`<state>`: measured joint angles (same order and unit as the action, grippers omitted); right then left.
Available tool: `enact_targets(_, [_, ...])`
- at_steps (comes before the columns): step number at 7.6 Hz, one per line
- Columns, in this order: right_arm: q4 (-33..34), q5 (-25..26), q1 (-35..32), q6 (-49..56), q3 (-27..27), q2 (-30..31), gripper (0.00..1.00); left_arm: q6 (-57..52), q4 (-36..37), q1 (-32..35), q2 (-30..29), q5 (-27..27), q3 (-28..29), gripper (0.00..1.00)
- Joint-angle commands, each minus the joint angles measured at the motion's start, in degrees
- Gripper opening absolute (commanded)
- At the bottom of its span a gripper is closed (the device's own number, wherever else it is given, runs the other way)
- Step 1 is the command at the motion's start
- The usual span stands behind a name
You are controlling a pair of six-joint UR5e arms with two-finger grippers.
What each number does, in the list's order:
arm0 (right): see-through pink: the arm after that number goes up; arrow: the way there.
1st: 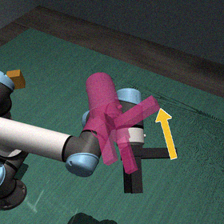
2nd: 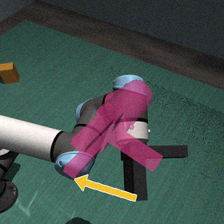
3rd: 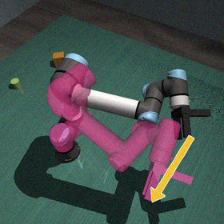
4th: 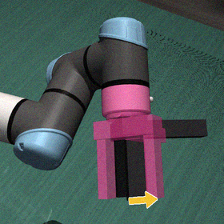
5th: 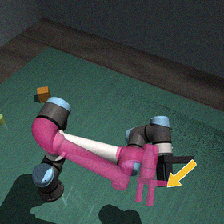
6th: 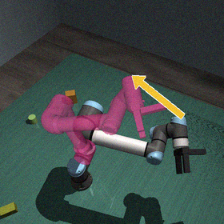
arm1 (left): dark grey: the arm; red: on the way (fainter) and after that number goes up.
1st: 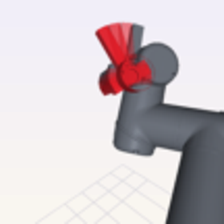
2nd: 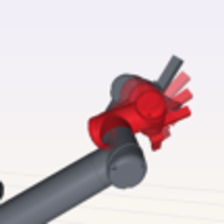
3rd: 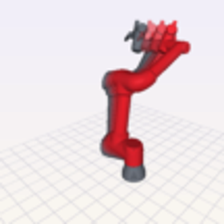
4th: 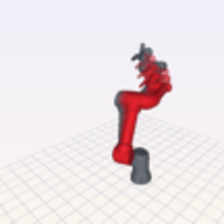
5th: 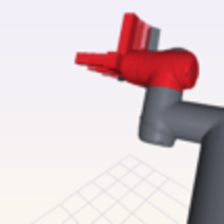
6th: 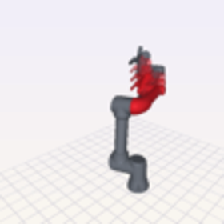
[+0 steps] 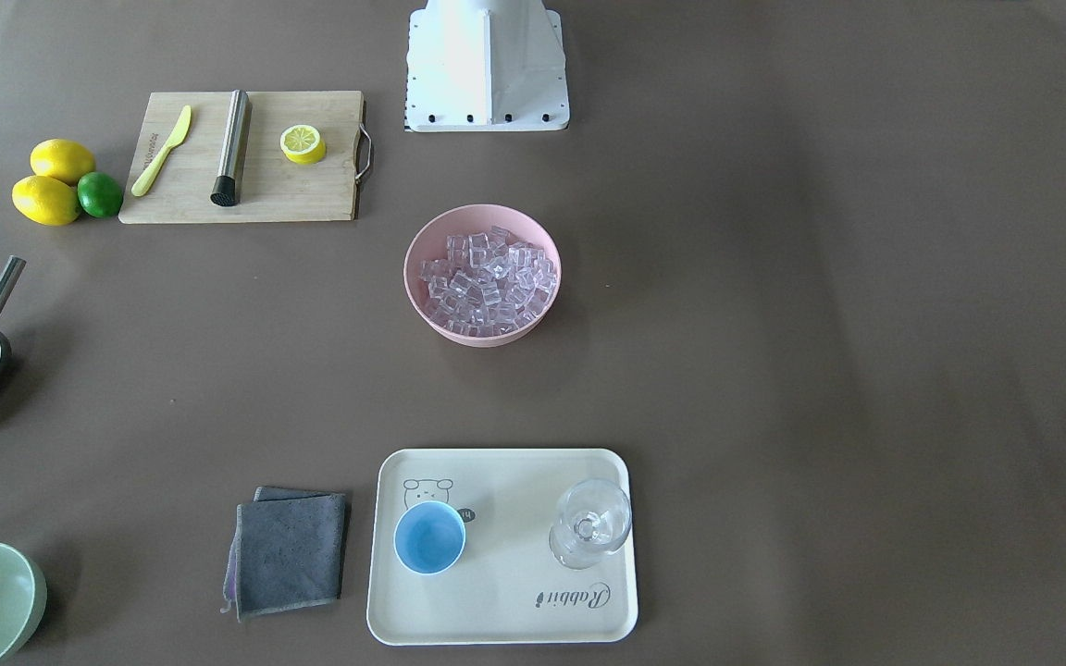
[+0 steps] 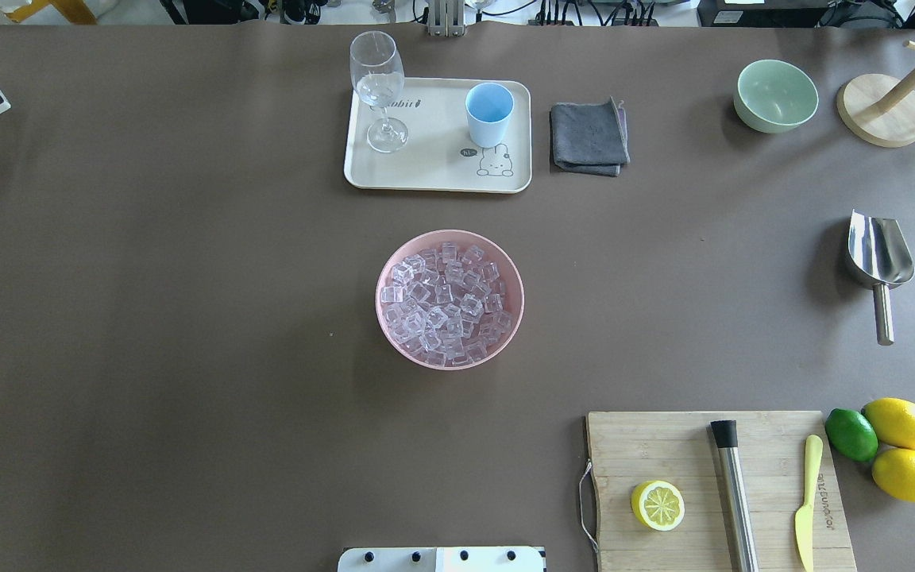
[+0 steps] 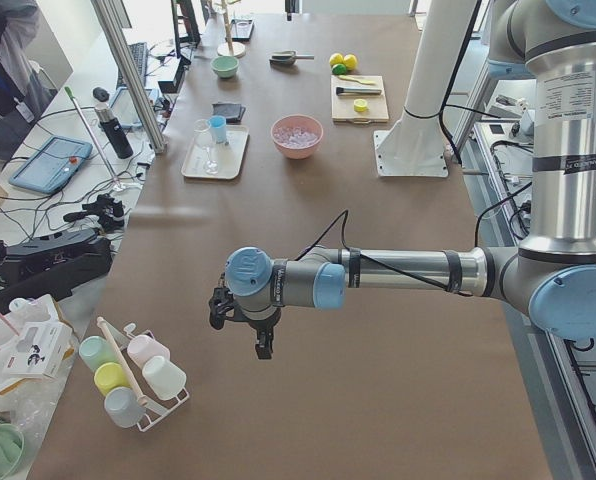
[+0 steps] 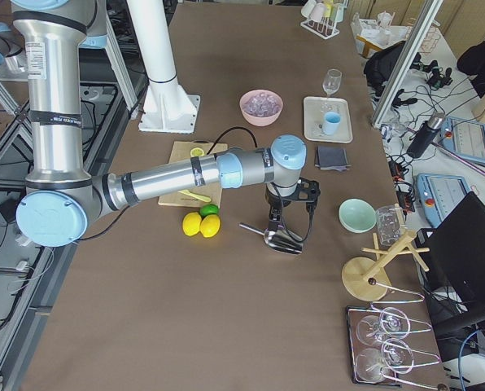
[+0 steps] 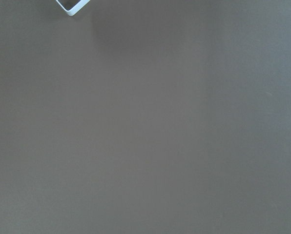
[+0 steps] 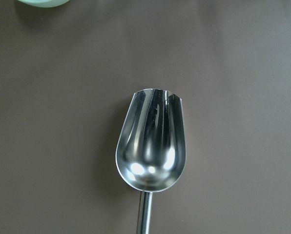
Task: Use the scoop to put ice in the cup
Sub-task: 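Move the right gripper down toward the metal scoop's handle, then close the right gripper on the metal scoop's handle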
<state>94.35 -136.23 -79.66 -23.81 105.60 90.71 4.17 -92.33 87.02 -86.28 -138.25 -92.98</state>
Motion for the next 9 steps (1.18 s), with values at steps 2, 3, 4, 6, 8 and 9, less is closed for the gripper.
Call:
enact_targets(2, [0.05,-1.24,4.59,-18.89,-0.82,0.96,1.0,0.05,-0.05,-0.09,-0.38,0.0,0.08,0.98])
enact_targets(3, [-0.74,-1.41,4.69,-18.91,-2.66,0.96,1.0,0.05,-0.05,-0.27,-0.55,0.09,0.6,0.98])
enact_targets(4, [-5.27,-1.41,5.56,-19.34,-5.29,1.14,1.0,-0.04,-0.13,-1.14,-0.64,0.0,0.61,0.98])
enact_targets(6, [-15.39,-1.58,9.15,-23.44,-8.64,3.33,1.0,-0.04,-0.14,-1.15,-0.64,-0.09,0.69,0.98])
enact_targets(8, [-15.77,-1.23,12.85,-23.13,-9.09,2.81,1.0,-0.04,-0.22,-1.15,-1.08,-0.26,0.26,0.98])
enact_targets(9, [-15.69,-1.15,14.78,-23.04,-9.1,2.81,1.0,-0.13,-0.31,-1.15,-1.17,-0.35,0.0,0.98])
